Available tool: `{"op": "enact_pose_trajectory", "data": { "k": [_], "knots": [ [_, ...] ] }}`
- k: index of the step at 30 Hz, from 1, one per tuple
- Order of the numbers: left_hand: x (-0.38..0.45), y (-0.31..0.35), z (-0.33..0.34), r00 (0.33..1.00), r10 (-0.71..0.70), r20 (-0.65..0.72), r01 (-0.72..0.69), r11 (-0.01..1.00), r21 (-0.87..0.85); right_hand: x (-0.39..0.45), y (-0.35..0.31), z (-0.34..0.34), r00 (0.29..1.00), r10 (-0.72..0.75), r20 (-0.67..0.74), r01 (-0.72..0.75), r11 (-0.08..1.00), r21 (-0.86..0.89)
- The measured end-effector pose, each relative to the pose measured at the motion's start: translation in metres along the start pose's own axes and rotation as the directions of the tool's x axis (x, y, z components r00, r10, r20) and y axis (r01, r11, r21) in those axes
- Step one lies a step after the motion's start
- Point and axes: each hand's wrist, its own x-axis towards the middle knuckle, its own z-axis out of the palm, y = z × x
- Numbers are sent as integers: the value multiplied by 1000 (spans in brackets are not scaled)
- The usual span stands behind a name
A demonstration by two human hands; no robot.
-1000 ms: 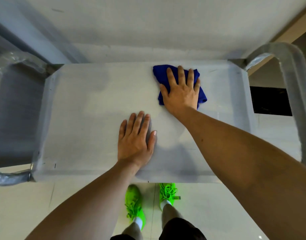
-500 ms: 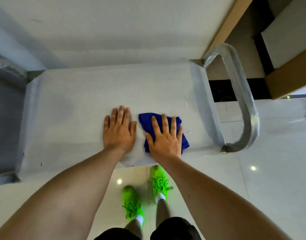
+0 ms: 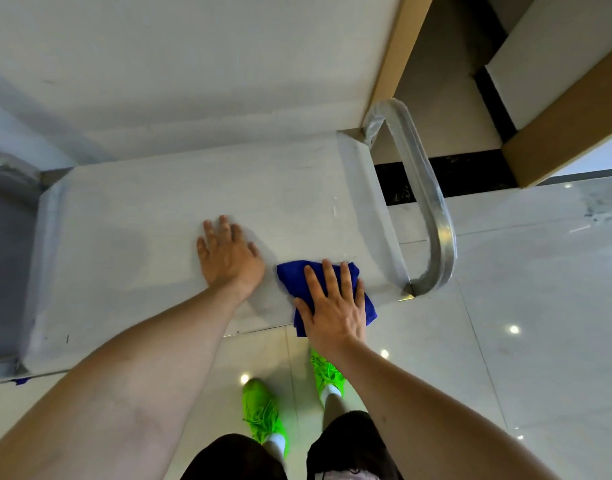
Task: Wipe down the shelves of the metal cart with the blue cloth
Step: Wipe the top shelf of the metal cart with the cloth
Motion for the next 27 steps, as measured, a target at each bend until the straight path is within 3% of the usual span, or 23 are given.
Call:
{"op": "enact_pose_trajectory", "data": {
  "k": [3, 4, 10, 14, 18, 27],
  "knots": [
    [1, 41, 4, 961, 278, 19, -273, 954, -124, 3, 10, -6, 999, 34, -15, -33, 999, 22],
    [0, 51, 8, 947, 318, 42, -307, 938, -163, 4, 15, -8, 999, 41, -25, -41, 999, 27],
    [-6, 53, 34, 961, 274, -22, -273, 942, -197, 30, 44, -16, 996, 77, -32, -77, 997, 15],
    [-5, 53, 43, 959, 272, -74, -281, 944, -171, 64, 42, -22, 988, 104, -114, -104, 995, 12],
    [-7, 54, 50, 950, 268, -162, -290, 948, -133, 117, 38, -32, 988, 86, -131, -86, 996, 6],
    [-4, 51, 62, 938, 283, -200, -306, 947, -97, 247, 26, -62, 978, 100, -182, -103, 995, -6]
  ]
}}
